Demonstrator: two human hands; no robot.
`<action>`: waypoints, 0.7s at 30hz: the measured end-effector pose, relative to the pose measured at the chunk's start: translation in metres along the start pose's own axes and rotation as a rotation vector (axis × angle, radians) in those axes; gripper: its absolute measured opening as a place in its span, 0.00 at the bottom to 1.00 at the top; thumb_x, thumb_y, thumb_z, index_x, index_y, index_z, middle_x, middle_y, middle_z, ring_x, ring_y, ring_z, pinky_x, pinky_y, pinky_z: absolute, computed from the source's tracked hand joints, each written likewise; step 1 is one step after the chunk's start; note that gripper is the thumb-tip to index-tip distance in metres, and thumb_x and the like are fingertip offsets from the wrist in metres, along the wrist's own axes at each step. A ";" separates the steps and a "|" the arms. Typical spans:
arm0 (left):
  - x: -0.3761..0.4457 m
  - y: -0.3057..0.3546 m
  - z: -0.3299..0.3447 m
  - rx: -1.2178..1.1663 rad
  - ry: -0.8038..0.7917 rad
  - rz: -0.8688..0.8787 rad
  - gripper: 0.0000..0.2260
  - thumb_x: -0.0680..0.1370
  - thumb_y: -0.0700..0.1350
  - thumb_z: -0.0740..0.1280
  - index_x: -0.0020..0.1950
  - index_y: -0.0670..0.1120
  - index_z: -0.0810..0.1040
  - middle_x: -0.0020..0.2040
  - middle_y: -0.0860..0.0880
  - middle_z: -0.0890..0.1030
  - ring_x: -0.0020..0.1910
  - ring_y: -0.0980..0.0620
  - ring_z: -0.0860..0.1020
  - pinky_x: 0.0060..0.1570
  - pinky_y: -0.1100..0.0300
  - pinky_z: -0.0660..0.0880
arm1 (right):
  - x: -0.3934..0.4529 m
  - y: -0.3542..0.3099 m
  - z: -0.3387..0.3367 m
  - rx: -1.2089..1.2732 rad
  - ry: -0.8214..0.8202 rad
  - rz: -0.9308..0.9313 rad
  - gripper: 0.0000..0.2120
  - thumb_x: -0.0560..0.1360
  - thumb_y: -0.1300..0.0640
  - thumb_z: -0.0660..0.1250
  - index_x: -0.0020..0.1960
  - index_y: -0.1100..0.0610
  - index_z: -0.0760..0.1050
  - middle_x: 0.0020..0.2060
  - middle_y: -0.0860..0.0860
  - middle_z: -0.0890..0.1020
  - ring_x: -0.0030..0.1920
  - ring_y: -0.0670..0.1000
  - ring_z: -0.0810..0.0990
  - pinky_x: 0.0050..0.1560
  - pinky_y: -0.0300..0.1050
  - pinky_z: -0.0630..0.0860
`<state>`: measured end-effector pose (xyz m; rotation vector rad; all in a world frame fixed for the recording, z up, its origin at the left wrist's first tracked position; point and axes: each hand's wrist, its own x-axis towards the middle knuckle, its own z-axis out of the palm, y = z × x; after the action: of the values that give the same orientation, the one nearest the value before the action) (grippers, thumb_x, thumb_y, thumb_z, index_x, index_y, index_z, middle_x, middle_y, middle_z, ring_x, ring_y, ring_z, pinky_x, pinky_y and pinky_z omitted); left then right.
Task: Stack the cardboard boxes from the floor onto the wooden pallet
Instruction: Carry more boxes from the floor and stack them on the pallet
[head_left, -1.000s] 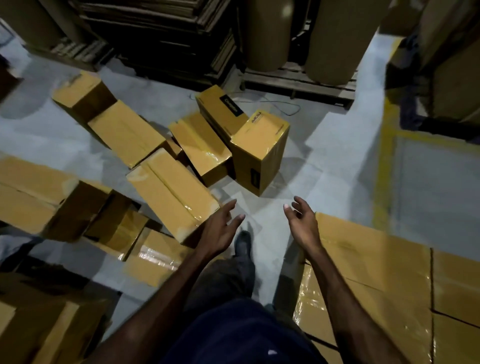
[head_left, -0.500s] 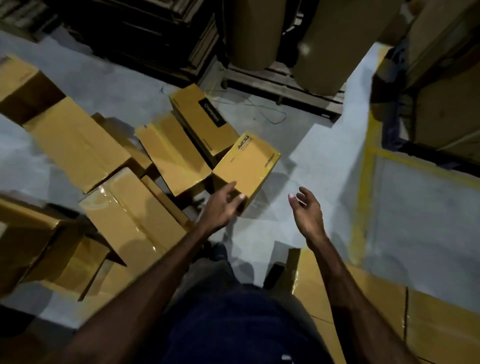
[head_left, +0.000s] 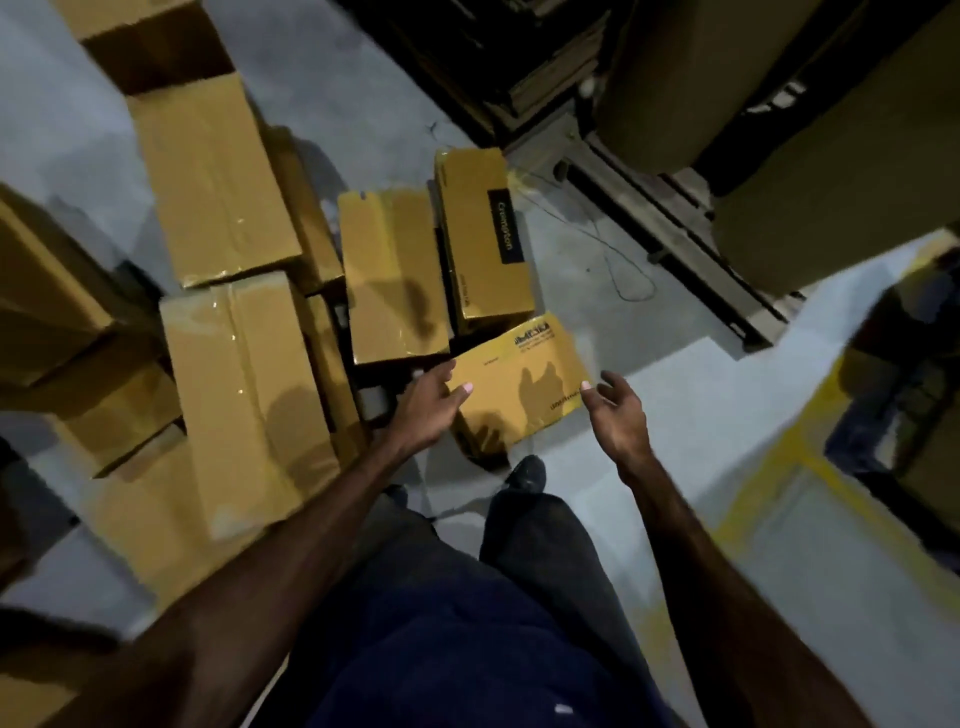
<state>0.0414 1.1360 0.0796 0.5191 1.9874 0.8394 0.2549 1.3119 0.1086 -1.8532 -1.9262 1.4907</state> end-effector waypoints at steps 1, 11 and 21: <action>0.005 -0.002 0.007 -0.040 0.025 -0.041 0.23 0.84 0.50 0.69 0.78 0.46 0.73 0.66 0.50 0.80 0.68 0.44 0.78 0.69 0.44 0.75 | 0.019 0.000 -0.003 -0.044 -0.040 -0.007 0.30 0.82 0.44 0.69 0.79 0.55 0.69 0.73 0.57 0.77 0.69 0.59 0.78 0.69 0.57 0.76; 0.062 -0.046 0.101 -0.284 0.233 -0.471 0.29 0.85 0.50 0.67 0.83 0.42 0.63 0.78 0.42 0.71 0.76 0.40 0.71 0.62 0.58 0.69 | 0.197 0.044 0.005 -0.383 -0.294 0.040 0.29 0.83 0.47 0.68 0.78 0.60 0.68 0.70 0.61 0.78 0.70 0.62 0.77 0.62 0.46 0.71; 0.086 -0.057 0.131 -0.552 0.217 -0.533 0.14 0.82 0.49 0.71 0.68 0.52 0.80 0.61 0.53 0.84 0.58 0.48 0.83 0.59 0.48 0.81 | 0.247 0.080 0.046 -0.252 -0.408 0.165 0.36 0.72 0.33 0.70 0.73 0.52 0.74 0.63 0.56 0.83 0.58 0.62 0.83 0.54 0.63 0.84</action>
<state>0.1076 1.1989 -0.0606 -0.4174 1.8370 1.0642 0.2176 1.4671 -0.1007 -1.9725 -2.2775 1.8782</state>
